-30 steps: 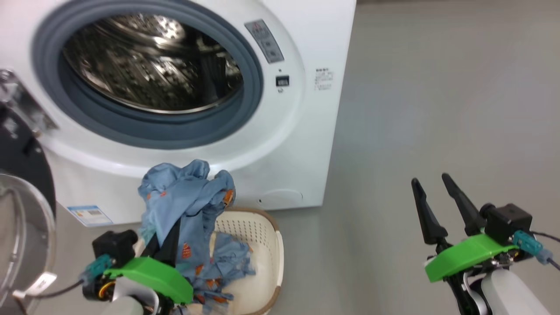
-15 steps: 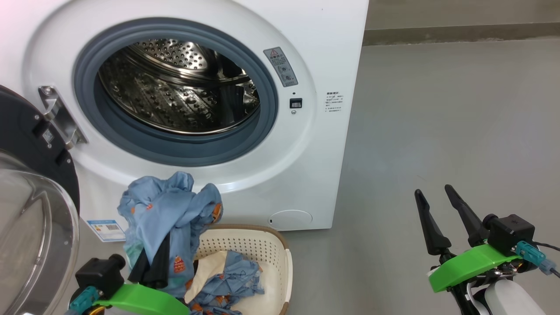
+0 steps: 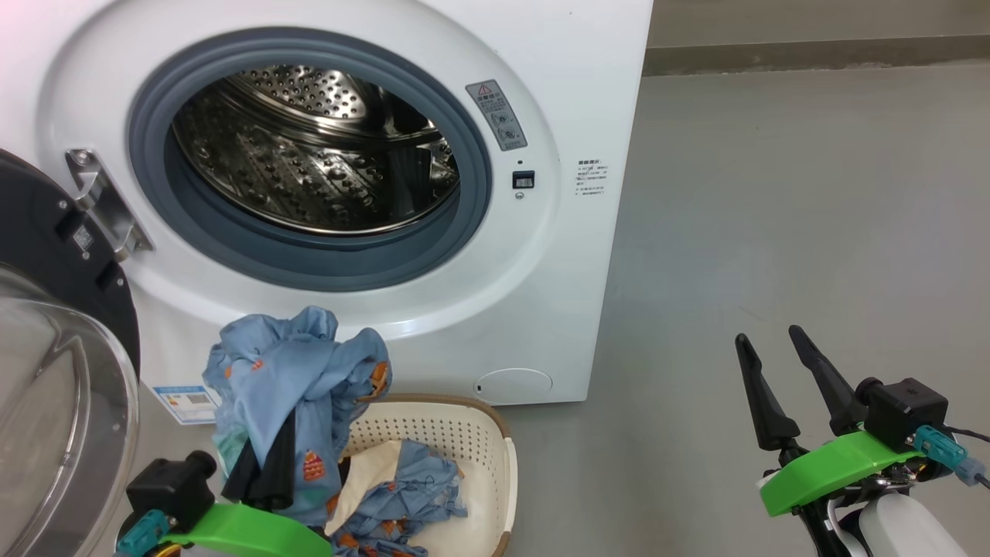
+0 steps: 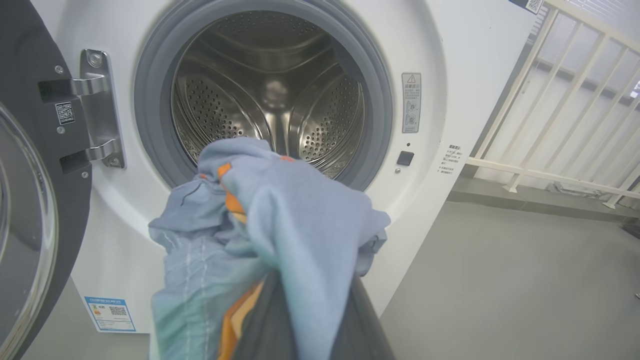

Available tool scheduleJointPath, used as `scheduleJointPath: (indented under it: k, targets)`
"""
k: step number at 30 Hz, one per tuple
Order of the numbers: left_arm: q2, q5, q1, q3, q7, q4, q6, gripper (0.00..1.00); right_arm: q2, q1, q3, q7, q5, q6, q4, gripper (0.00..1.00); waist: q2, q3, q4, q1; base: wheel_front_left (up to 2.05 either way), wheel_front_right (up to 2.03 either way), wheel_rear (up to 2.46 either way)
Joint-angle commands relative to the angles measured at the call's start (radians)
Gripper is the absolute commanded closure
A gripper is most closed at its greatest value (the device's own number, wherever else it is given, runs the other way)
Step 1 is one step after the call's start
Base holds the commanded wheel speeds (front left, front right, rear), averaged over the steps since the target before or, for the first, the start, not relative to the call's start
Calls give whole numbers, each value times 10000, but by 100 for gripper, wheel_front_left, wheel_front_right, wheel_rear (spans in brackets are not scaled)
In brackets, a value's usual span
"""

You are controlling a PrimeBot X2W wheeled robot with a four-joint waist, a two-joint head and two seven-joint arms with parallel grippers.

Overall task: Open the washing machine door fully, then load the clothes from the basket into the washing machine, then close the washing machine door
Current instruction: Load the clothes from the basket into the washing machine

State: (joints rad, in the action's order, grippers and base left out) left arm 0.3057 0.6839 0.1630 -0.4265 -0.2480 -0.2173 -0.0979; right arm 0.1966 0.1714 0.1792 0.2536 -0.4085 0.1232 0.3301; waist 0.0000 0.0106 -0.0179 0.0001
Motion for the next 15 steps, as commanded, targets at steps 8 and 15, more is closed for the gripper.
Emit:
scheduleJointPath:
  k: [8, 15]
  targets:
    - [302, -3, 309, 471, -123, 379, -120, 100, 89, 137, 125, 82, 41, 75, -282, 0, 0, -46, 14, -1, 0, 0, 0]
    - [250, 1, 765, 503, -124, 47, -59, 100, 131, 156, 154, 82, 10, 75, -285, 0, 0, -146, 34, -1, 0, 0, 0]
